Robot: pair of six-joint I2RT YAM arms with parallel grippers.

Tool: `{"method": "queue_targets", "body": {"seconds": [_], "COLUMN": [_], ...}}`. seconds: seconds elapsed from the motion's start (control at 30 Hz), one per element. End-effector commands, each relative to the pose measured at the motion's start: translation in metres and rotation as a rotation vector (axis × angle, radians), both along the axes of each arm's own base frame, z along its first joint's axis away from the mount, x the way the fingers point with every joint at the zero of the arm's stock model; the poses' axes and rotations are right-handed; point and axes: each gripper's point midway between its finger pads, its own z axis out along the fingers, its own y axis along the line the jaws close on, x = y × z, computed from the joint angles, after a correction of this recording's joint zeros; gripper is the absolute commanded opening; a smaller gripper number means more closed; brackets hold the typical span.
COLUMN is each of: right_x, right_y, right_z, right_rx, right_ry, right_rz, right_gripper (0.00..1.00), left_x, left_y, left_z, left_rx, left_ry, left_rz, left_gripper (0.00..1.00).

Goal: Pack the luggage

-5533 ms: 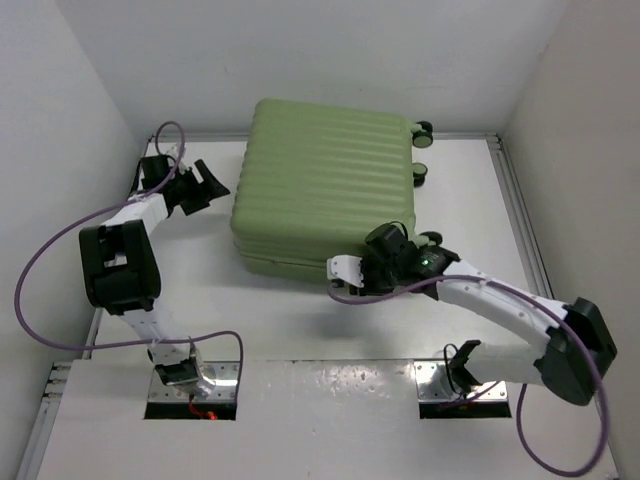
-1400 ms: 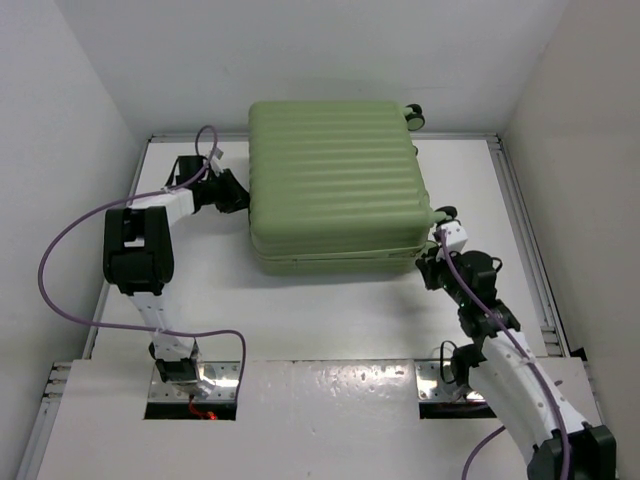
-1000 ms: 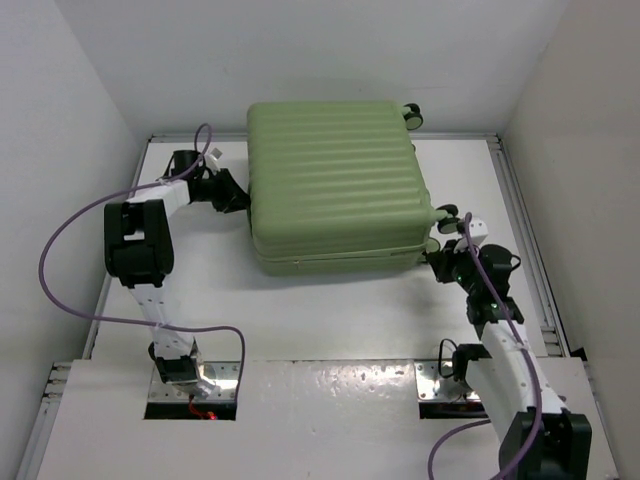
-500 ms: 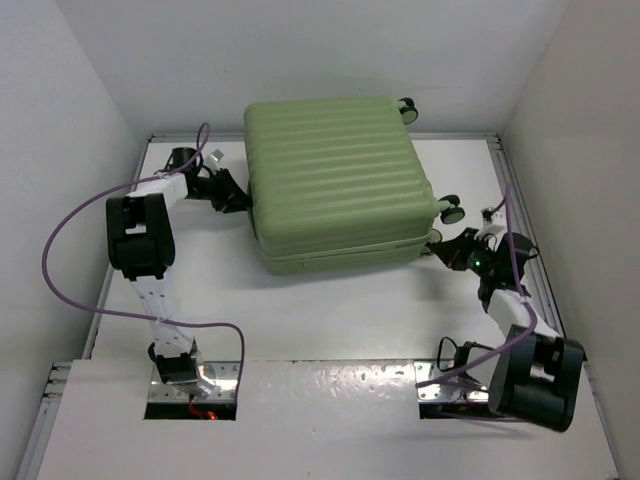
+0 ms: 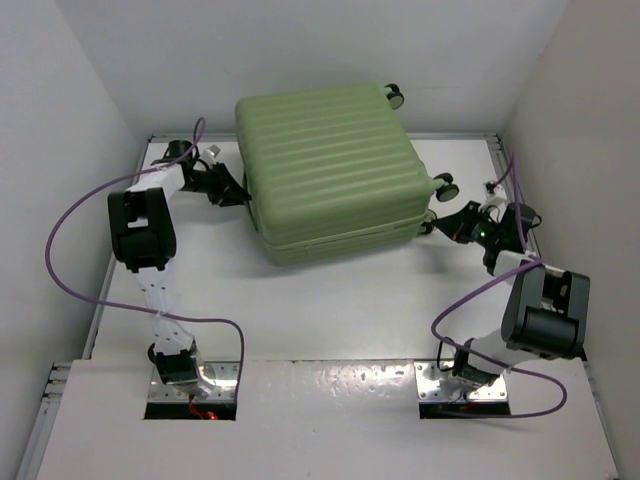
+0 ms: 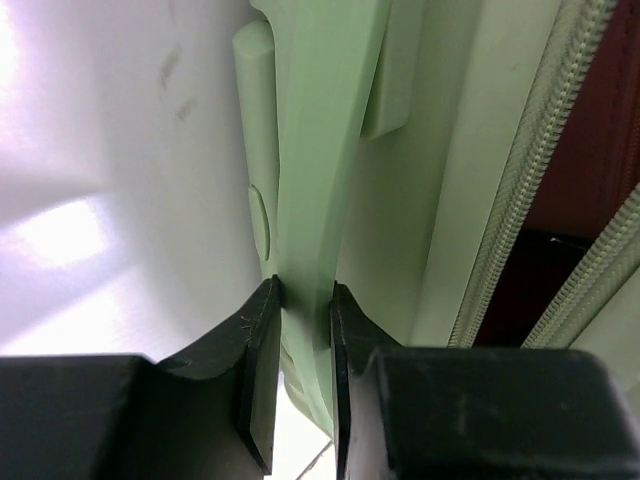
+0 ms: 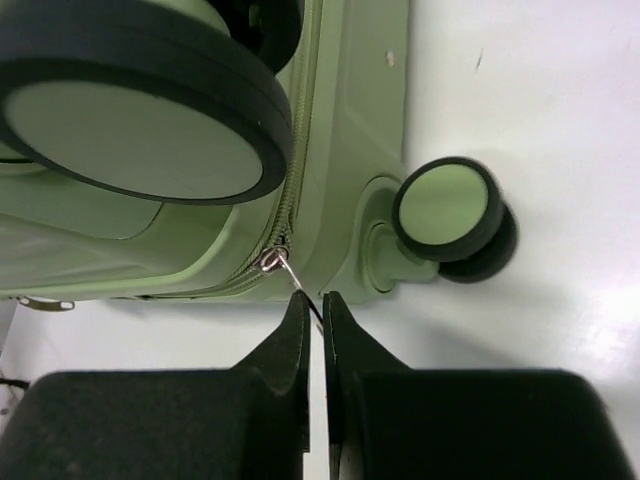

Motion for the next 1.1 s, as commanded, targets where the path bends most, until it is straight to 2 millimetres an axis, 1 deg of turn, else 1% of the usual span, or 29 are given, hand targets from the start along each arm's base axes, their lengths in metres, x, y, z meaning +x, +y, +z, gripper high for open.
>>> {"method": "queue_targets", "body": {"seconds": [0.0,0.07,0.1,0.13,0.17,0.2,0.23,0.27,0.3,0.33,0.37,0.4,0.43,0.47,0.5,0.53,0.57,0.6,0.63,0.67,0.7,0.73,0.77,0.8,0.87,0.9,0.97,1.03,1.07], "right_x": [0.063,0.076,0.08,0.089,0.095,0.101,0.104,0.107,0.117,0.121,0.124,0.133,0.131,0.131,0.128,0.121,0.117,0.101,0.091,0.082,0.059,0.043,0.029,0.019,0.007,0.002,0.003,0.006,0.013], "right_y": [-0.078,-0.08,-0.075,-0.077,-0.073,-0.073,-0.071,-0.068,-0.069,-0.063,-0.061,-0.061,-0.05,-0.046,-0.039,-0.028,-0.021,-0.006,0.005,0.017,0.035,0.047,0.064,0.074,0.091,0.096,0.103,0.104,0.104], "right_z": [0.035,0.039,0.04,0.036,0.035,0.044,0.032,0.03,0.035,0.034,0.027,0.031,0.026,0.029,0.027,0.029,0.034,0.032,0.034,0.04,0.032,0.031,0.03,0.034,0.036,0.034,0.04,0.034,0.041], "right_rx": [-0.215,-0.236,-0.239,-0.248,-0.25,-0.257,-0.256,-0.265,-0.271,-0.267,-0.261,-0.256,-0.231,-0.225,-0.201,-0.172,-0.138,-0.082,-0.044,-0.025,0.009,-0.001,0.002,0.011,0.019,0.038,0.06,0.075,0.066], "right_ry": [-0.18,-0.198,-0.204,-0.2,-0.201,-0.226,-0.202,-0.206,-0.221,-0.218,-0.204,-0.214,-0.202,-0.213,-0.203,-0.21,-0.204,-0.182,-0.177,-0.183,-0.159,-0.178,-0.186,-0.211,-0.245,-0.238,-0.258,-0.248,-0.276], "right_rz": [-0.284,-0.271,-0.255,-0.249,-0.229,-0.226,-0.207,-0.193,-0.185,-0.165,-0.155,-0.147,-0.093,-0.072,-0.057,-0.001,0.015,0.069,0.123,0.164,0.229,0.286,0.338,0.398,0.487,0.522,0.58,0.597,0.614], "right_gripper": [0.0,0.0,0.0,0.0,0.0,0.0,0.0,0.0,0.0,0.0,0.0,0.0,0.11,0.19,0.28,0.4,0.46,0.53,0.57,0.71,0.77,0.79,0.79,0.79,0.78,0.76,0.76,0.76,0.74], "left_x": [0.038,0.053,0.056,0.06,0.071,0.074,0.077,0.079,0.081,0.081,0.08,0.08,0.077,0.077,0.074,0.071,0.071,0.069,0.066,0.069,0.066,0.062,0.064,0.064,0.061,0.062,0.06,0.059,0.059], "left_y": [0.173,0.179,0.178,0.179,0.183,0.187,0.19,0.193,0.196,0.196,0.195,0.195,0.194,0.194,0.193,0.19,0.19,0.187,0.186,0.185,0.182,0.18,0.171,0.169,0.164,0.163,0.158,0.155,0.153], "left_z": [-0.063,-0.051,-0.058,-0.057,-0.05,-0.051,-0.052,-0.053,-0.057,-0.057,-0.062,-0.062,-0.065,-0.066,-0.07,-0.07,-0.07,-0.067,-0.071,-0.064,-0.063,-0.068,-0.063,-0.062,-0.064,-0.058,-0.06,-0.058,-0.057], "left_rx": [0.419,0.429,0.417,0.418,0.424,0.442,0.452,0.465,0.479,0.479,0.478,0.478,0.476,0.476,0.473,0.464,0.464,0.452,0.449,0.443,0.429,0.426,0.402,0.393,0.372,0.366,0.348,0.333,0.327], "left_ry": [-0.025,-0.076,-0.069,-0.077,-0.112,-0.117,-0.118,-0.123,-0.124,-0.124,-0.115,-0.115,-0.105,-0.104,-0.091,-0.088,-0.087,-0.093,-0.081,-0.104,-0.104,-0.089,-0.103,-0.106,-0.102,-0.113,-0.116,-0.126,-0.137], "left_rz": [0.345,0.355,0.348,0.349,0.356,0.357,0.363,0.362,0.36,0.36,0.358,0.358,0.356,0.356,0.353,0.347,0.347,0.34,0.338,0.336,0.328,0.325,0.313,0.308,0.295,0.292,0.271,0.254,0.238], "left_gripper": [0.0,0.0,0.0,0.0,0.0,0.0,0.0,0.0,0.0,0.0,0.0,0.0,0.0,0.0,0.0,0.0,0.0,0.0,0.0,0.0,0.0,0.0,0.0,0.0,0.0,0.0,0.0,0.0,0.0]}}
